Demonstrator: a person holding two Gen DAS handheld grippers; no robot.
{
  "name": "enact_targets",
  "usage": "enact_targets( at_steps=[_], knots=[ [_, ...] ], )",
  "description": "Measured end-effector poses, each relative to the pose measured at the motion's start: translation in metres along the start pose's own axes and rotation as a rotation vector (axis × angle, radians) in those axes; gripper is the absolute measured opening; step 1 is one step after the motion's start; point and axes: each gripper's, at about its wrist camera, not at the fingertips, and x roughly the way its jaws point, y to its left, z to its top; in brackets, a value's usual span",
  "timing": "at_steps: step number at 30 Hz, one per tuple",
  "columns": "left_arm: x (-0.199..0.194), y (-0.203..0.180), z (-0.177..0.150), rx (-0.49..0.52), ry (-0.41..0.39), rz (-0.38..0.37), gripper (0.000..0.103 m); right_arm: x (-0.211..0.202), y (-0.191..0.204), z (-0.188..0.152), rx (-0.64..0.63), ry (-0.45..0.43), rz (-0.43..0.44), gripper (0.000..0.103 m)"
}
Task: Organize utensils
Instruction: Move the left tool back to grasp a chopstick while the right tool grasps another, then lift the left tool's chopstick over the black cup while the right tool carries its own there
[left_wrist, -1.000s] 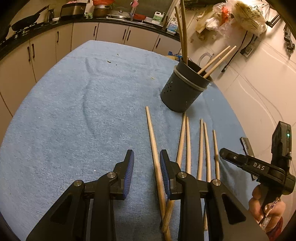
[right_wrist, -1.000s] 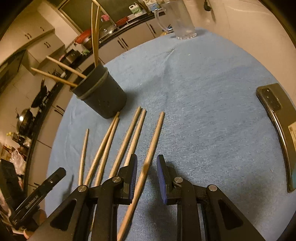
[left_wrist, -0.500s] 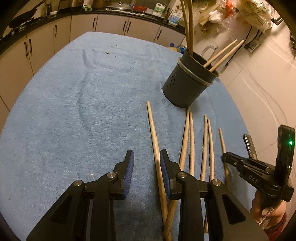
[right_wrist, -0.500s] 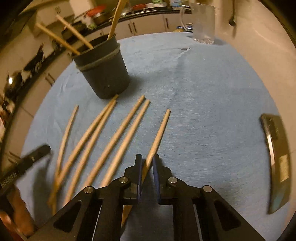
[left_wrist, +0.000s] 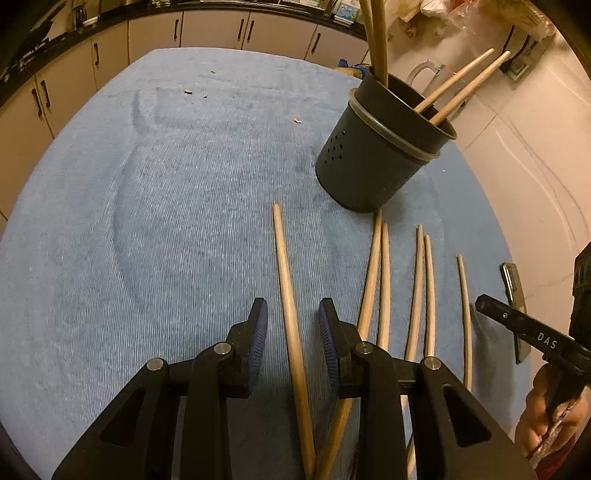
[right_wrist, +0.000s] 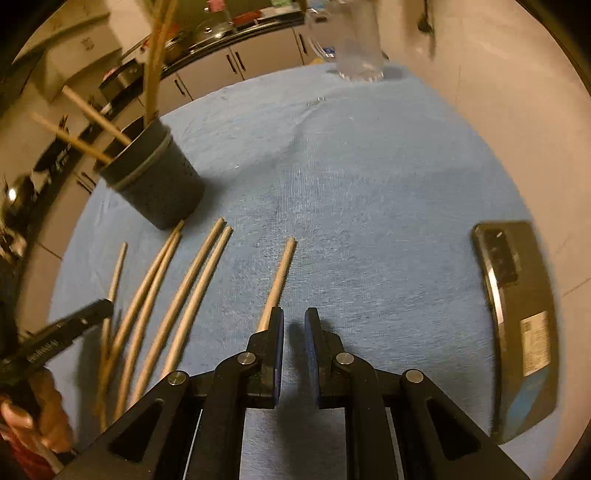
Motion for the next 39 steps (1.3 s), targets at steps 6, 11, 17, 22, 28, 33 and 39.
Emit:
enact_targets(
  at_steps=[6, 11, 17, 22, 28, 33, 39],
  knots=[
    [0.009, -0.006, 0.008, 0.020, 0.012, 0.071, 0.007, 0.009, 0.006, 0.011, 0.040, 0.023, 0.043, 0.020],
    [0.005, -0.003, 0.006, 0.023, 0.017, 0.060, 0.007, 0.016, 0.016, 0.015, 0.011, 0.035, 0.022, 0.022],
    [0.007, -0.001, 0.012, 0.026, 0.014, 0.049, 0.007, 0.022, 0.028, 0.015, -0.019, 0.028, -0.024, 0.019],
    [-0.004, 0.003, 0.009, 0.004, -0.021, 0.013, 0.007, 0.017, 0.039, 0.010, -0.023, 0.023, 0.055, 0.007],
    [-0.050, -0.005, 0.003, -0.001, -0.140, -0.041, 0.006, -0.018, 0.049, 0.002, -0.040, -0.077, 0.115, 0.007],
    [-0.092, -0.021, -0.006, 0.028, -0.242, -0.065, 0.006, -0.064, 0.062, -0.015, -0.062, -0.214, 0.158, 0.007],
    [-0.130, -0.032, -0.023, 0.053, -0.314, -0.077, 0.006, -0.110, 0.072, -0.036, -0.086, -0.333, 0.200, 0.007]
  ],
)
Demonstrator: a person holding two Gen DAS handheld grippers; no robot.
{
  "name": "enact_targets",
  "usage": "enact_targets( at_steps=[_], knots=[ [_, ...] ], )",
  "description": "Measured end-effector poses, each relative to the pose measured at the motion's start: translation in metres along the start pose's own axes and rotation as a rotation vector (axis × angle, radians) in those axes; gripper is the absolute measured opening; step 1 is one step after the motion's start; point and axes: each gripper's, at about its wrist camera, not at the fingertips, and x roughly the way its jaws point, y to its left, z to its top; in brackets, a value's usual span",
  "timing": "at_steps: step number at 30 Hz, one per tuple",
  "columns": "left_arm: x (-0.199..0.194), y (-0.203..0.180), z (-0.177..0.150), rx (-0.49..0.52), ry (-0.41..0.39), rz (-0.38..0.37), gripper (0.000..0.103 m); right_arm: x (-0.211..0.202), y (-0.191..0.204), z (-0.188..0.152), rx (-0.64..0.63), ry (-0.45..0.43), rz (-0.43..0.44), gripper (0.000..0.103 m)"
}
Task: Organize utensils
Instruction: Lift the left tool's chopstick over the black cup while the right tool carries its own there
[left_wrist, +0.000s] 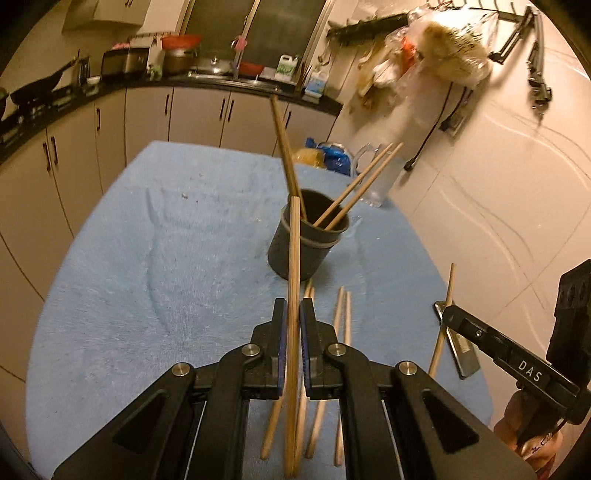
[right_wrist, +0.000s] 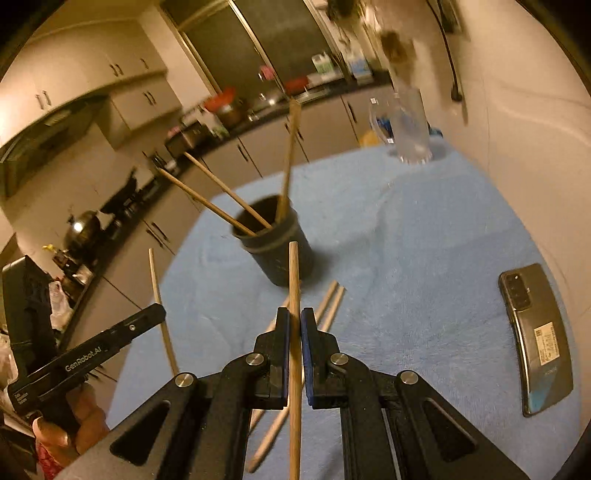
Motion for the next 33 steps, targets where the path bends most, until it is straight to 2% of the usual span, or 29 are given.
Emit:
enact_targets(
  at_steps=[4, 17, 33],
  knots=[
    [-0.014, -0.009, -0.001, 0.012, -0.029, -0.002, 0.006, -0.021, 0.011, -0.002, -0.018, -0.059, 0.022, 0.007],
    [-0.052, -0.027, -0.003, 0.045, -0.097, -0.030, 0.006, -0.064, 0.023, -0.007, -0.050, -0.133, 0.036, 0.007],
    [-0.058, -0.031, 0.004, 0.069, -0.110, -0.024, 0.006, -0.070, 0.017, 0.005, -0.040, -0.176, 0.053, 0.007]
  ],
)
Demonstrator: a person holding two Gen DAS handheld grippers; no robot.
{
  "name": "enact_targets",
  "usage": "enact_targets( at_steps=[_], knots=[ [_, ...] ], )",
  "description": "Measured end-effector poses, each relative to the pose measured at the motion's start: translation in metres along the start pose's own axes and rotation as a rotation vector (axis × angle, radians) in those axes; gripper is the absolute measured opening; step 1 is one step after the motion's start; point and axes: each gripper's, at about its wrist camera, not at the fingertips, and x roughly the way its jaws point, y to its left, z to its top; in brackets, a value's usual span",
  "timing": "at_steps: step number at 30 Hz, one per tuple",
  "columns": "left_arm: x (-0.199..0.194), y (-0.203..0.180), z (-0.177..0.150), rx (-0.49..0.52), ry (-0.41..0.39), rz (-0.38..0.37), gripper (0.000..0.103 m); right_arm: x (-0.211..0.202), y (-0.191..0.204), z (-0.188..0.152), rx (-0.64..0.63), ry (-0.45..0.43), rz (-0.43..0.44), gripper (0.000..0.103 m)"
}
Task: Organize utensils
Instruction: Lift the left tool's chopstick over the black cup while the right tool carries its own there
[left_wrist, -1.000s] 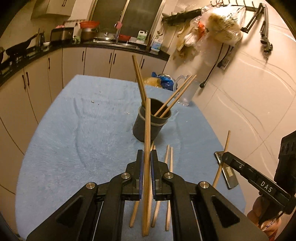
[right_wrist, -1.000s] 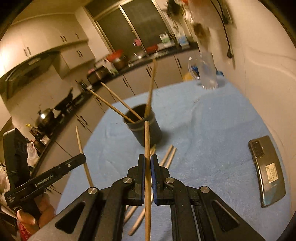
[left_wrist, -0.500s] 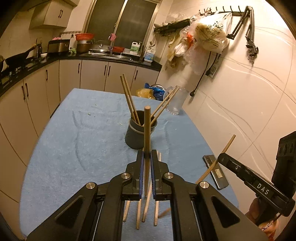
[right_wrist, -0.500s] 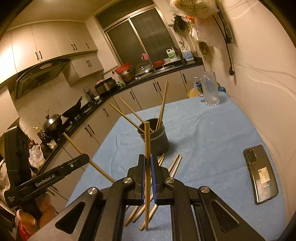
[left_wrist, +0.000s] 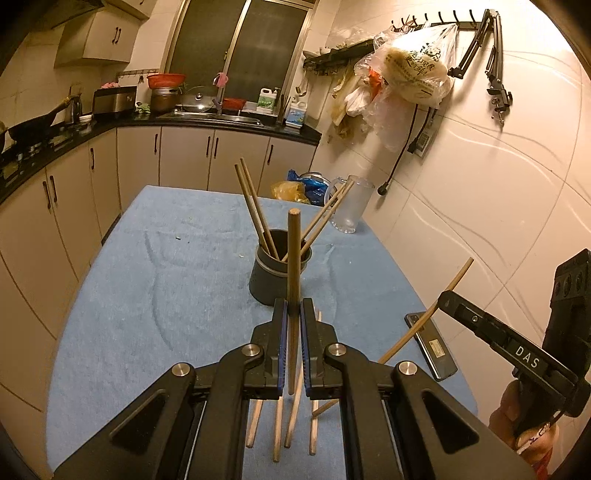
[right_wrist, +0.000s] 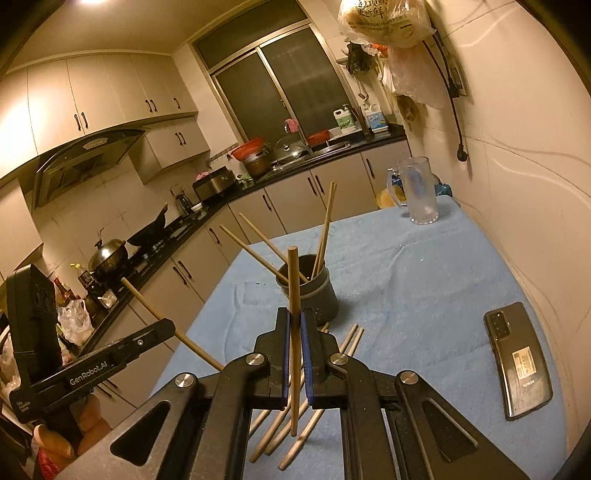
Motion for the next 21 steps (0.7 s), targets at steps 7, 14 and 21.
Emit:
enact_targets(
  at_steps=[7, 14, 21],
  knots=[
    [0.008, -0.001, 0.015, 0.010, -0.004, -0.008, 0.006, 0.001, -0.009, 0.015, 0.009, -0.019, -0.007, 0.007],
    [0.019, 0.001, 0.030, 0.017, 0.001, -0.001, 0.006, 0.009, -0.015, 0.033, 0.024, -0.034, 0.003, 0.007],
    [0.029, 0.002, 0.037, 0.020, 0.008, 0.001, 0.006, 0.015, -0.016, 0.048, 0.020, -0.050, 0.007, 0.007]
  ],
)
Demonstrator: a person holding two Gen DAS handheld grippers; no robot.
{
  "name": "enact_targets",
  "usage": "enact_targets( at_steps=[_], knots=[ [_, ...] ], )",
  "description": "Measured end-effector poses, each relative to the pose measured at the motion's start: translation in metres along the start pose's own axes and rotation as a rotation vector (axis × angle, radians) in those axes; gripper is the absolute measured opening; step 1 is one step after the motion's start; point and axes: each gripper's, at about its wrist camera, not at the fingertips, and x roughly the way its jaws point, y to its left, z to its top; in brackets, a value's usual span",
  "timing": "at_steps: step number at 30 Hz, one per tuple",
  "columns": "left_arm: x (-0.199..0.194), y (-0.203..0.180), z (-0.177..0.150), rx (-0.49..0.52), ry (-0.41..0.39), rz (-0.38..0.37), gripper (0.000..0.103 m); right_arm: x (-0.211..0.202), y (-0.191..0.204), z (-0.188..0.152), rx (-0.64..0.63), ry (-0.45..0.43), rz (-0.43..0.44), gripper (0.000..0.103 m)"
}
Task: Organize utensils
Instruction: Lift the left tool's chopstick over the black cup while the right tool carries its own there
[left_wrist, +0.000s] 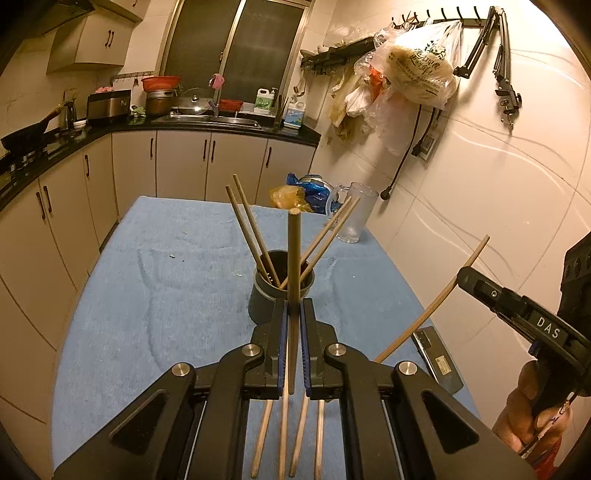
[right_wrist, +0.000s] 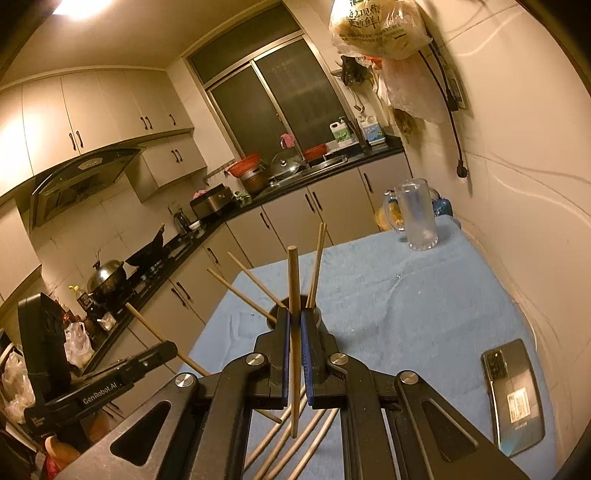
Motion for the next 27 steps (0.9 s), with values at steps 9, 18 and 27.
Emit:
enact_targets(
  at_steps=[9, 18, 27],
  knots=[
    [0.010, -0.001, 0.009, 0.016, -0.001, 0.007, 0.006, 0.011, 0.005, 0.013, -0.017, -0.005, 0.007, 0.007],
    [0.012, -0.002, 0.024, 0.025, -0.019, 0.007, 0.006, 0.021, 0.007, 0.022, -0.022, -0.009, 0.008, 0.007],
    [0.011, -0.003, 0.038, 0.028, -0.042, 0.002, 0.006, 0.021, 0.012, 0.035, -0.021, -0.029, 0.004, 0.007]
  ],
)
